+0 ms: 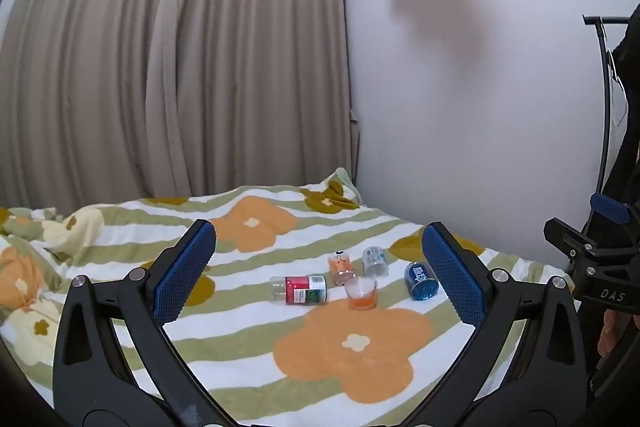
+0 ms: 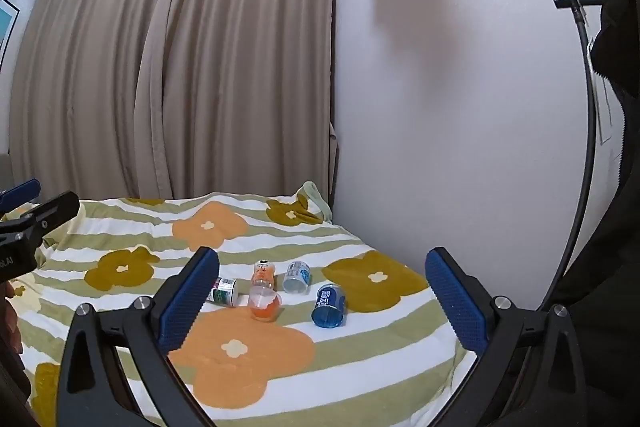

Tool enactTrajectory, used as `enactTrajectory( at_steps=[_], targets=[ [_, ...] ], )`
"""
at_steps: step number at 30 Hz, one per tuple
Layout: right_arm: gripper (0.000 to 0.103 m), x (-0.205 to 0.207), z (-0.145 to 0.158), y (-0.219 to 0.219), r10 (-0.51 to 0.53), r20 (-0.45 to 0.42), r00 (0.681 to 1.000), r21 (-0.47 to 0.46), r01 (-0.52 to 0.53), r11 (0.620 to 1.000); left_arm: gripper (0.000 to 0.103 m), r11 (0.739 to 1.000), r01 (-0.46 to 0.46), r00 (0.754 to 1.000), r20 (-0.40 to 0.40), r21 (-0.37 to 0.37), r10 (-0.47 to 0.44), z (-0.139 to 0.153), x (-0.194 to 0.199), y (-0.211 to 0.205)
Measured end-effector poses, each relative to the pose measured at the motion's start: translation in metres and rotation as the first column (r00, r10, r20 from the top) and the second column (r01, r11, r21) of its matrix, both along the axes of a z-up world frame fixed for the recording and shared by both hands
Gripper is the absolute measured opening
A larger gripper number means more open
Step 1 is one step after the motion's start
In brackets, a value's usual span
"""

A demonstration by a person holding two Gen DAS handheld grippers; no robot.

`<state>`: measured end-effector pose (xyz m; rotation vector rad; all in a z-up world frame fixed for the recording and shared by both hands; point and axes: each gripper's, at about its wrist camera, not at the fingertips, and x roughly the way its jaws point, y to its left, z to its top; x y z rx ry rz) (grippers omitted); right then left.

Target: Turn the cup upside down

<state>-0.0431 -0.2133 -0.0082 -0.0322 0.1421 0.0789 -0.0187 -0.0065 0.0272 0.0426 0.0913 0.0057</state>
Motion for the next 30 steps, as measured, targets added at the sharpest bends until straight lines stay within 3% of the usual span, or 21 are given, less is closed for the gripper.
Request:
enactTrajectory(
  at_steps=[7,30],
  targets=[
    [0.103,0.002,0.011,-0.002,0.008,-0.019,1.0,0.009,-0.008,1.0,0.103,1.0,0.009,1.0,0.002,-0.024,-0.008,0.007,-0.015,0.008],
    [0.103,-0.004,-0.003,0.006,0.014,-0.015,1.0,0.004,-0.014,1.0,0.103,0.999,0.025,1.0,-0.007,-0.021,-0.025,0.009,-0.023,0.02]
  ],
)
